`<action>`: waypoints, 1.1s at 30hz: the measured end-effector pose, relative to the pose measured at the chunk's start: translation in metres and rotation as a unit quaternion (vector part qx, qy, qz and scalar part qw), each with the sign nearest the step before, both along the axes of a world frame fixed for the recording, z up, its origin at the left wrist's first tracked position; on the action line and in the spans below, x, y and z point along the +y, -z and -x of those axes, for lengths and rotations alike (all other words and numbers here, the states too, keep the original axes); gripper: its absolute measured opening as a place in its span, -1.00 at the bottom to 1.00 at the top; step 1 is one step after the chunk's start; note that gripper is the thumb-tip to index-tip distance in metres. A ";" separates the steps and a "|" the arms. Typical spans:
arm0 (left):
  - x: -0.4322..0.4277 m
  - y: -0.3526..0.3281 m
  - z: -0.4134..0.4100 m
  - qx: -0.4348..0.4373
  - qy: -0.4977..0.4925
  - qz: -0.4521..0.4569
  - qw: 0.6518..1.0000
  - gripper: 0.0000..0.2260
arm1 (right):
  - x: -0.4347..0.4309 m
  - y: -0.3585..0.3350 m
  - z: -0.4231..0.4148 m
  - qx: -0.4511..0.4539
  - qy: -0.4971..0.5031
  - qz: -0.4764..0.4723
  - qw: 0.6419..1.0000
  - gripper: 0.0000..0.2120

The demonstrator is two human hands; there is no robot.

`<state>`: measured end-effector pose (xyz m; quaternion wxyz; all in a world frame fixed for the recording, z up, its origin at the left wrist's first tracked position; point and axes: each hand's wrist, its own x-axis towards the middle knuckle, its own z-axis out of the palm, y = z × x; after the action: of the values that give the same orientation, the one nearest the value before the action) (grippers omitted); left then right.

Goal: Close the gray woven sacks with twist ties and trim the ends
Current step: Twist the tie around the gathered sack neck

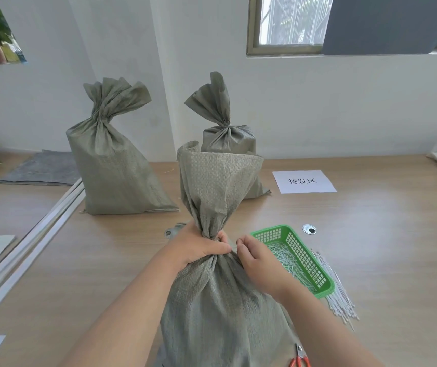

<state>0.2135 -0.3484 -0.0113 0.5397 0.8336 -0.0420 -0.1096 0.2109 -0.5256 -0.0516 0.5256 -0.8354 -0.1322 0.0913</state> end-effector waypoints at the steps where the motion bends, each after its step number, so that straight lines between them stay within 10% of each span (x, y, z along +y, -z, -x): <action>1: 0.000 -0.001 0.001 -0.001 -0.002 -0.001 1.000 -0.88 | -0.001 0.000 0.000 0.002 0.009 -0.010 1.000 -0.75; 33: 0.008 0.005 0.006 -0.057 0.008 -0.065 0.996 -0.85 | 0.000 -0.014 -0.010 -0.240 -0.057 0.153 0.957 -0.92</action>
<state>0.2079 -0.3400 -0.0163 0.4803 0.8714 -0.0719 -0.0688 0.2207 -0.5253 -0.0374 0.3377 -0.8943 -0.2867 -0.0629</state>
